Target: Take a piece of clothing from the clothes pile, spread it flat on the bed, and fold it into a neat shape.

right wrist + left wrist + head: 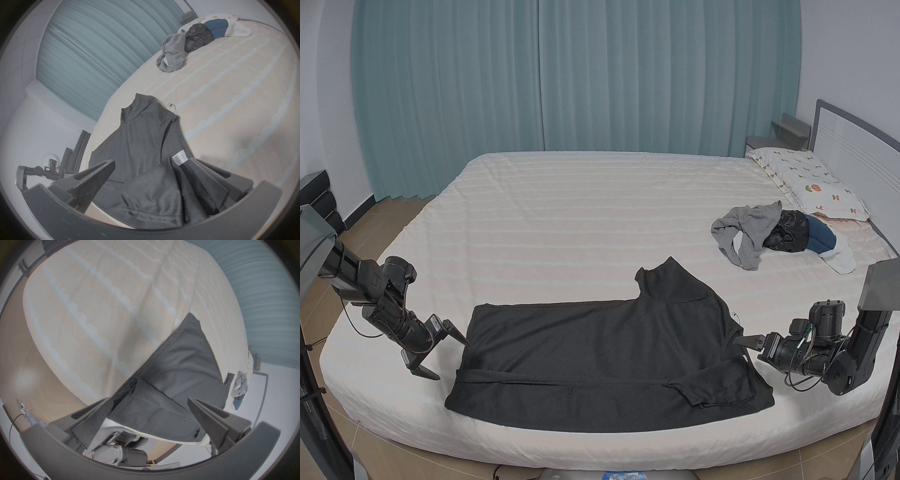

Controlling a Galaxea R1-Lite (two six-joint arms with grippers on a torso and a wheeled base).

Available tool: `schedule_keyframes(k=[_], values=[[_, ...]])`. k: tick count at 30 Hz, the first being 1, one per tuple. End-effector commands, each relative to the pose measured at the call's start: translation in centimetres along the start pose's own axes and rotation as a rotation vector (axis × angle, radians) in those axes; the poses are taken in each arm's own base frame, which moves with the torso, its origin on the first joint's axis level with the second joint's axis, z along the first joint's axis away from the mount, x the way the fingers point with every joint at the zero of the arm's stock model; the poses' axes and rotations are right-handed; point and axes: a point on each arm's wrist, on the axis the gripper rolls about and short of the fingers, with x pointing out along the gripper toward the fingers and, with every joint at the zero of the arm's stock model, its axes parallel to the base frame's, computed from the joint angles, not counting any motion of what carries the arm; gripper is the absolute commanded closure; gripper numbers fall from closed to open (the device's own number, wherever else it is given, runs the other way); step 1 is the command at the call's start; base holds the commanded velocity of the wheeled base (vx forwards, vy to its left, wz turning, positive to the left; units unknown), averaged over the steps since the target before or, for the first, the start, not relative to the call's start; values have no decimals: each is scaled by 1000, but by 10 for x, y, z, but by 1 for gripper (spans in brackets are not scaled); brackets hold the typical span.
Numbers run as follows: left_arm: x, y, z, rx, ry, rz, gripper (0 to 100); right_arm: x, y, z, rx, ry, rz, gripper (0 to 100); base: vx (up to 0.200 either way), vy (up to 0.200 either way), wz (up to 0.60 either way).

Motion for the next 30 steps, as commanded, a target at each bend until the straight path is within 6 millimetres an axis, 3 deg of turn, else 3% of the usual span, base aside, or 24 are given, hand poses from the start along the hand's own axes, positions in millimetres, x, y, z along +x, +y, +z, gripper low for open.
schedule_keyframes(k=[1,12,15,30], values=[[-11,5,5,-39,-8,-51,0,-1,6,-1,34,-10,27,0,200,0,0],[-12,4,7,-73,-14,-65,0,-4,10,-4,115,-27,61,0,36,0,0],[-12,4,6,-73,-12,-75,0,-5,10,-5,119,-25,62,0,200,0,0],[-14,3,6,-65,-17,-84,0,-6,7,-10,126,-8,48,0,0,0,0]])
